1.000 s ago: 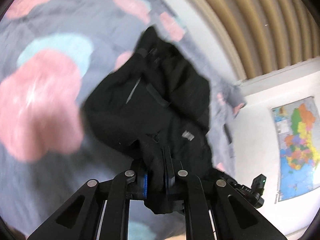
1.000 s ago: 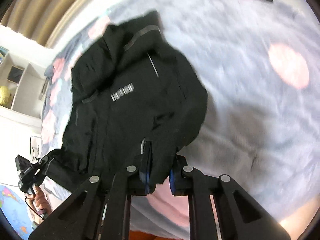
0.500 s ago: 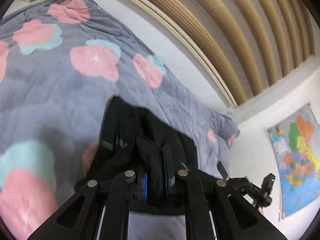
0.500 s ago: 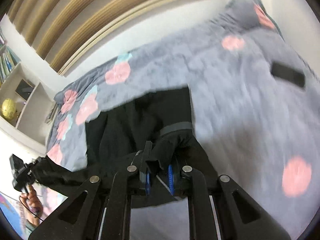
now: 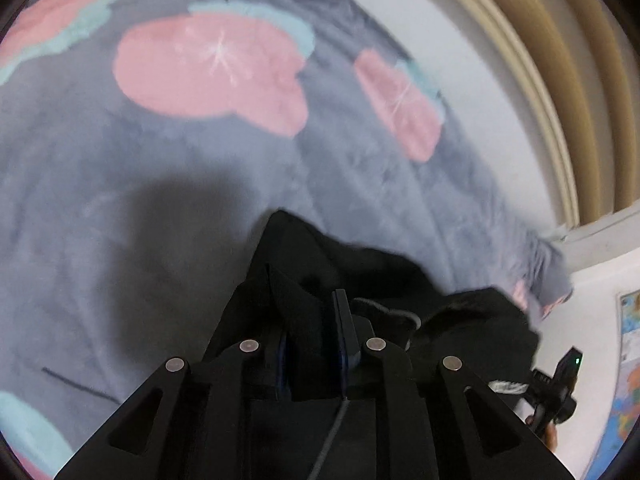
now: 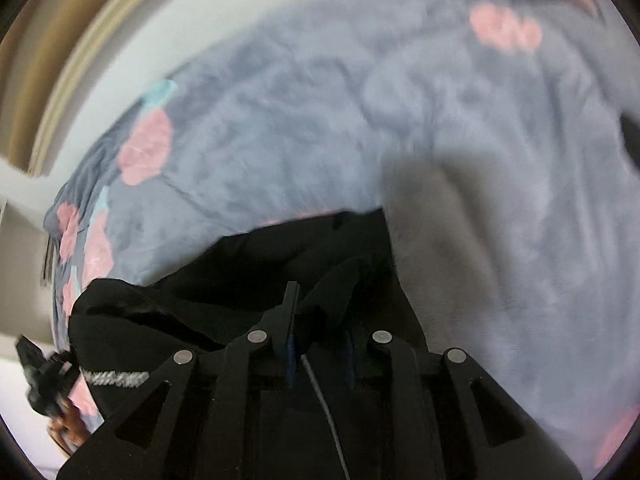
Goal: Fold large clothes
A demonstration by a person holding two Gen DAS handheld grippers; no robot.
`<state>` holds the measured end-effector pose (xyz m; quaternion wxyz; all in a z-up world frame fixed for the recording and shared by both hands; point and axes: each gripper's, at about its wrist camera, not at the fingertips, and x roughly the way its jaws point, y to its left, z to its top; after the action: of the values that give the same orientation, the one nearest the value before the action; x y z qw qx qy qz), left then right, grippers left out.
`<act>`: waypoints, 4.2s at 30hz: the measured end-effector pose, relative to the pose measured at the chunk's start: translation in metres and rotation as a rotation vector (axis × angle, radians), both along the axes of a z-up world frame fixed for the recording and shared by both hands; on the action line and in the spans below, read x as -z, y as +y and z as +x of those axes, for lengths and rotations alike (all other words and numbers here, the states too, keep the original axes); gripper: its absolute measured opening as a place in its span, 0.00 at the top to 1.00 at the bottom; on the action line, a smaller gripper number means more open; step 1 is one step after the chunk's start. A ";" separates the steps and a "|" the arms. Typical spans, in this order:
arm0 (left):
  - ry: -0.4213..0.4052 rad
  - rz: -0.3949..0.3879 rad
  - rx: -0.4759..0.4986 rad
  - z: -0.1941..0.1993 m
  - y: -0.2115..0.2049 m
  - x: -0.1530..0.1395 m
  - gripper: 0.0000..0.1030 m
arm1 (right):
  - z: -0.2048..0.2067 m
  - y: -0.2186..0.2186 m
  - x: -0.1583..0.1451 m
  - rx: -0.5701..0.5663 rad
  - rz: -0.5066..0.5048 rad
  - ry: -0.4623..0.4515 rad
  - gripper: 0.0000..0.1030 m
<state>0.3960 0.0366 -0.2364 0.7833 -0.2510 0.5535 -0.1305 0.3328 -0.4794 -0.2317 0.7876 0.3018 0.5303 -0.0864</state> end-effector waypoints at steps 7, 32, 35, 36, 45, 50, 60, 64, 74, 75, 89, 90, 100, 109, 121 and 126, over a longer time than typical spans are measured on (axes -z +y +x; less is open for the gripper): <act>0.037 -0.001 0.081 -0.002 0.001 0.007 0.80 | 0.002 -0.002 0.028 -0.003 0.060 0.021 0.77; -0.070 0.021 0.163 -0.005 0.029 -0.040 0.24 | -0.006 -0.015 -0.005 -0.181 -0.079 -0.080 0.25; -0.058 0.053 0.179 0.009 0.024 -0.033 0.24 | 0.004 -0.015 -0.001 -0.221 -0.067 -0.107 0.24; -0.052 0.047 0.179 0.012 0.023 -0.030 0.24 | 0.006 -0.014 0.000 -0.233 -0.068 -0.110 0.24; -0.011 -0.053 0.223 0.002 0.027 -0.019 0.24 | 0.021 -0.014 0.024 -0.257 -0.046 -0.078 0.22; 0.064 0.038 0.238 -0.006 0.031 -0.007 0.24 | 0.022 -0.017 0.031 -0.277 -0.018 -0.073 0.21; 0.060 -0.164 0.163 0.032 0.015 0.016 0.37 | 0.025 -0.015 0.042 -0.259 -0.005 -0.062 0.25; 0.005 -0.124 0.131 0.020 0.019 -0.001 0.70 | 0.009 -0.003 0.026 -0.245 -0.099 -0.102 0.71; -0.142 -0.044 0.083 0.052 0.006 -0.057 0.80 | 0.033 -0.005 -0.042 -0.123 -0.303 -0.230 0.82; -0.119 -0.021 0.081 0.059 0.004 -0.046 0.80 | 0.040 -0.006 -0.036 -0.112 -0.303 -0.209 0.82; 0.092 0.124 0.054 0.069 0.016 0.024 0.44 | 0.069 -0.009 0.041 -0.138 -0.192 0.049 0.71; 0.078 0.121 0.056 0.062 0.023 0.012 0.44 | 0.061 -0.011 0.033 -0.134 -0.186 0.030 0.70; -0.133 0.189 0.086 -0.031 0.022 -0.082 0.43 | -0.054 0.035 -0.088 -0.190 -0.293 -0.220 0.35; -0.098 0.234 0.351 -0.119 -0.116 -0.025 0.43 | -0.078 0.147 -0.032 -0.337 -0.244 -0.095 0.37; -0.091 0.338 0.368 -0.104 -0.129 -0.014 0.37 | -0.049 0.153 0.020 -0.351 -0.247 0.075 0.38; -0.175 0.281 0.341 -0.073 -0.125 -0.057 0.37 | -0.029 0.142 -0.033 -0.339 -0.234 -0.089 0.39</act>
<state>0.3230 -0.0882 -0.1798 0.8222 -0.0299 0.5305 -0.2039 0.3039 -0.3373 -0.1983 0.8431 0.1182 0.5246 0.0000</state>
